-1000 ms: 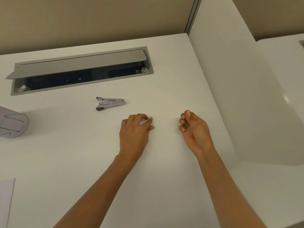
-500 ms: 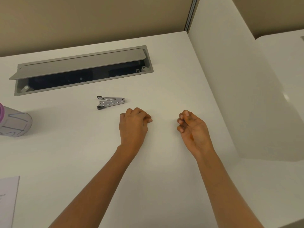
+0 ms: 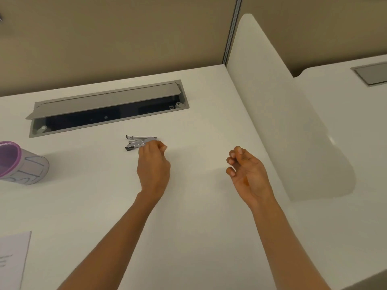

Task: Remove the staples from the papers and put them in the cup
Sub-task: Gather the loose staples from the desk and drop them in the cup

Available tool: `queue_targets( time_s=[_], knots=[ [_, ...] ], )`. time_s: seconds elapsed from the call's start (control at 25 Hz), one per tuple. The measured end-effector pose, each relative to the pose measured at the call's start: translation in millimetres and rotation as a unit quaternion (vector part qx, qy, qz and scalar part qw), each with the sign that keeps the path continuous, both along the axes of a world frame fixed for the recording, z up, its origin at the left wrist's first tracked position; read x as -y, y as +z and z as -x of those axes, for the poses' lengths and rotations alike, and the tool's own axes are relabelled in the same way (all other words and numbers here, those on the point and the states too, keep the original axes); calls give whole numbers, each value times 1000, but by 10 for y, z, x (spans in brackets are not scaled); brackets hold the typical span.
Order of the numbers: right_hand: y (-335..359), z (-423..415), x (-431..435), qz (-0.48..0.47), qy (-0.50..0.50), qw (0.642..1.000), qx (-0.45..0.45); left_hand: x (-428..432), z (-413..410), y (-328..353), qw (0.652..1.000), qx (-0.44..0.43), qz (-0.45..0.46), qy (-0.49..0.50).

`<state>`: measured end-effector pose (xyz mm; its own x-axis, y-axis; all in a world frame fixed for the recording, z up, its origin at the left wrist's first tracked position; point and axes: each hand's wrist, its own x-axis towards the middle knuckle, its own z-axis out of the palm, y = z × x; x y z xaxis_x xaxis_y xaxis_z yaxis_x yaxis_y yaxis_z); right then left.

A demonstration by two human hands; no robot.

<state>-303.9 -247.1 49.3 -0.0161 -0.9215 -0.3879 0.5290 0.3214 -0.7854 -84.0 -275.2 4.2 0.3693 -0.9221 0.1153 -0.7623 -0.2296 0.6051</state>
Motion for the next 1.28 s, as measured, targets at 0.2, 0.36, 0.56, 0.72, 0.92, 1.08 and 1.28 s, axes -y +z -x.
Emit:
queue_targets(
  time_s=[0.2,0.36,0.56,0.72,0.92,1.08,1.28],
  knots=[
    [45,-147,-96,-4,11,1000,21,-331,-445,259,986,-138,28,87],
    [65,-437,-120,-11,31,999,35,-575,-755,419,980,-163,49,103],
    [139,-928,-88,-5,63,997,38,-857,-1337,571,973,-166,89,136],
    [225,-1727,-28,-11,130,991,18,-1054,-1954,712,962,-158,119,186],
    [429,-3127,169,16,237,970,-47,-988,-2753,903,963,-98,110,226],
    [508,-4119,321,98,295,925,-218,-839,-3204,929,970,-61,83,222],
    [412,-4672,507,203,331,805,-449,-633,-3416,817,983,-13,49,175]
  ],
)
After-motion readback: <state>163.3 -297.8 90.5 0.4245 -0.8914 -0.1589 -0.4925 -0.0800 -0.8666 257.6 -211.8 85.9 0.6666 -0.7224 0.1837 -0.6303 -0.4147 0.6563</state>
